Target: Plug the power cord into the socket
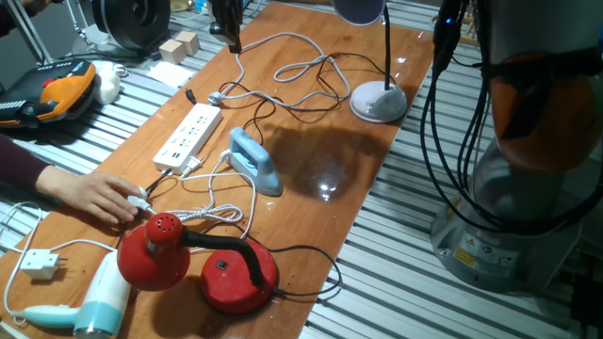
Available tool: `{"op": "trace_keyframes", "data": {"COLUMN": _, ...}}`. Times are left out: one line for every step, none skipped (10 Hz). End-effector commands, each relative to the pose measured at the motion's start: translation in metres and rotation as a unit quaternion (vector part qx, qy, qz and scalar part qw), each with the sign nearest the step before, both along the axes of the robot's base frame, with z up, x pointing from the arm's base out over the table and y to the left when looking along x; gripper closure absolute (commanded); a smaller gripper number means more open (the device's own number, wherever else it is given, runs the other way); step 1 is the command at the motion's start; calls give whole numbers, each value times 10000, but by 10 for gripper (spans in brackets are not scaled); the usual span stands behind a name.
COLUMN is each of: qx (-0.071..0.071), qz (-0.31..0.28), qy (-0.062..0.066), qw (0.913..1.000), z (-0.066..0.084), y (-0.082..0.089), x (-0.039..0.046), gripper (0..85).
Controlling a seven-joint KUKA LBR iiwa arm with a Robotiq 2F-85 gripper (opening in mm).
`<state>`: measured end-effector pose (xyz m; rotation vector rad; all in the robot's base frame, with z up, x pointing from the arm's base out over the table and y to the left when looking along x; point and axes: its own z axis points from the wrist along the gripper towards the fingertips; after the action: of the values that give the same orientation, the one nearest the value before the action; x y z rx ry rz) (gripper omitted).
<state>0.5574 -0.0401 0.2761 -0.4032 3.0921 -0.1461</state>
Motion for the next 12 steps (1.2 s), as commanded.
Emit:
{"op": "trace_keyframes", "data": {"qx": -17, "qz": 17, "qy": -12, "qw": 10000, "z": 2, "y": -6, "x": -1, "gripper": 850}}
{"op": "trace_keyframes", "data": {"qx": -17, "qz": 41, "qy": -17, "qw": 10000, "z": -2, "y": -18, "x": -6, "gripper": 850}}
{"op": "trace_keyframes", "data": {"qx": -18, "qz": 65, "qy": -23, "qw": 10000, "z": -13, "y": -33, "x": -8, "gripper": 850}}
{"op": "trace_keyframes", "data": {"qx": -19, "qz": 81, "qy": -36, "qw": 10000, "z": -18, "y": -38, "x": -4, "gripper": 850}}
{"op": "trace_keyframes", "data": {"qx": -27, "qz": 98, "qy": -50, "qw": 9999, "z": -21, "y": -43, "x": -5, "gripper": 850}}
{"op": "trace_keyframes", "data": {"qx": -58, "qz": 115, "qy": -72, "qw": 9999, "z": -20, "y": -44, "x": -5, "gripper": 850}}
{"op": "trace_keyframes", "data": {"qx": -66, "qz": 109, "qy": -87, "qw": 9999, "z": -17, "y": -41, "x": -2, "gripper": 850}}
{"op": "trace_keyframes", "data": {"qx": -81, "qz": 94, "qy": -89, "qw": 9999, "z": -14, "y": -39, "x": 2, "gripper": 850}}
{"op": "trace_keyframes", "data": {"qx": -88, "qz": 87, "qy": -90, "qw": 9999, "z": -8, "y": -47, "x": 3, "gripper": 850}}
{"op": "trace_keyframes", "data": {"qx": -89, "qz": 117, "qy": -86, "qw": 9999, "z": 13, "y": -71, "x": 5, "gripper": 850}}
{"op": "trace_keyframes", "data": {"qx": -123, "qz": 186, "qy": -79, "qw": 9997, "z": 24, "y": -93, "x": 13, "gripper": 850}}
{"op": "trace_keyframes", "data": {"qx": -117, "qz": 225, "qy": -83, "qw": 9996, "z": 15, "y": -109, "x": 14, "gripper": 850}}
